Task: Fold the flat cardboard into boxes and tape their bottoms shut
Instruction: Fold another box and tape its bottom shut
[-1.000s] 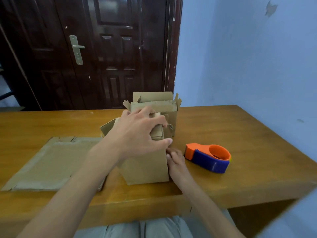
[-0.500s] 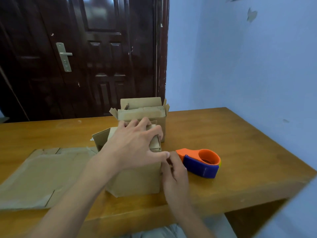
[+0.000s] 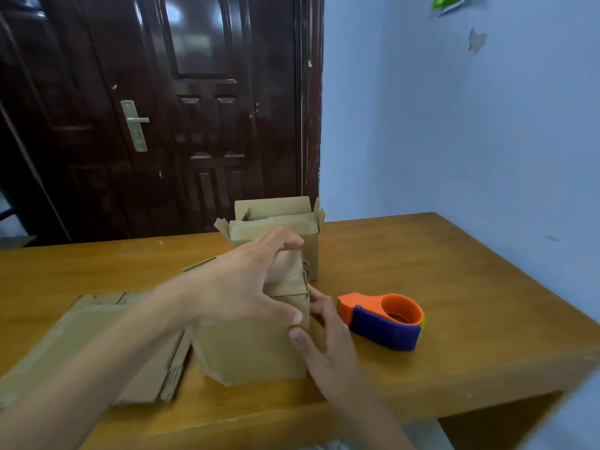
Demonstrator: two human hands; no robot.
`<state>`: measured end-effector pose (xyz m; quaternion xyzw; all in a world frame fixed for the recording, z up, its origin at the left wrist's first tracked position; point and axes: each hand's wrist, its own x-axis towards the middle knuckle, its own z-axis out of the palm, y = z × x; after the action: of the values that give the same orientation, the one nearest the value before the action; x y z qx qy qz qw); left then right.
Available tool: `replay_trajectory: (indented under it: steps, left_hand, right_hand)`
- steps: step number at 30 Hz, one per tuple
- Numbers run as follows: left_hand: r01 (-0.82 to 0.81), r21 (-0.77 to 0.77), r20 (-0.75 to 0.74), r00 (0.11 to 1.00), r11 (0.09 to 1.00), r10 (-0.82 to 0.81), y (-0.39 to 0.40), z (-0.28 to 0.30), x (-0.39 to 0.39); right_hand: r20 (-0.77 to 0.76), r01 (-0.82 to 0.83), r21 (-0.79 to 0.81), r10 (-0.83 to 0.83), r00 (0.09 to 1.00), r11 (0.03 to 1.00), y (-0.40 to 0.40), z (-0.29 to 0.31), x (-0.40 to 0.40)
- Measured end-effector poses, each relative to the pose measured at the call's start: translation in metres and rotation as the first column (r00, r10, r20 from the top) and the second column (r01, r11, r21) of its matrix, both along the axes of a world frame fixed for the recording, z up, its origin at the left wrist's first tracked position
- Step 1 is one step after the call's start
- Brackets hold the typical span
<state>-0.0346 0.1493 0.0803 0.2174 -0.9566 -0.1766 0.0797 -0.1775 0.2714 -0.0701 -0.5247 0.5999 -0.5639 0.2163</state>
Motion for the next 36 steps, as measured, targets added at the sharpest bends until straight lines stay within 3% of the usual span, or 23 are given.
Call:
replay_trajectory:
  steps: [7,11,16,19,23,28,30,33,36]
  left_hand:
    - [0.09,-0.146,-0.097,0.99,0.985,-0.105,-0.018,-0.014,0.016]
    - [0.13,-0.275,-0.038,0.989,0.953,-0.146,-0.015,-0.018,0.019]
    - [0.203,-0.287,0.056,0.979,0.936,-0.195,-0.009,-0.015,0.017]
    - [0.248,-0.313,0.082,0.969,0.917,-0.234,-0.012,-0.012,0.012]
    - [0.274,-0.365,0.096,0.962,0.89,-0.257,-0.017,-0.015,0.005]
    - [0.278,-0.36,0.058,0.959,0.89,-0.276,-0.023,-0.019,0.005]
    - [0.285,-0.346,0.051,0.957,0.894,-0.285,-0.022,-0.021,0.007]
    - [0.287,-0.335,0.055,0.957,0.897,-0.285,-0.021,-0.022,0.007]
    - [0.305,-0.329,0.095,0.952,0.894,-0.29,-0.016,-0.018,0.005]
  right_hand:
    - [-0.153,0.13,-0.059,-0.138,0.978,0.99,-0.008,-0.017,0.007]
    - [-0.231,0.16,-0.049,-0.167,0.959,0.986,-0.008,-0.021,0.004]
    - [-0.305,0.13,-0.05,-0.139,0.942,0.99,-0.006,-0.016,-0.002]
    - [-0.263,0.103,-0.031,-0.107,0.959,0.994,-0.004,-0.013,-0.006]
    - [-0.048,0.097,-0.006,-0.098,0.994,0.995,0.0,-0.006,-0.01]
    - [-0.217,0.008,0.049,0.002,0.976,0.999,0.007,0.01,-0.027]
    - [-0.403,0.09,0.008,-0.079,0.912,0.996,0.017,0.015,-0.059]
    - [-0.687,0.364,0.064,-0.223,0.691,0.929,0.029,0.028,-0.116]
    - [-0.82,0.452,0.354,0.039,0.571,0.819,0.029,0.025,-0.149]
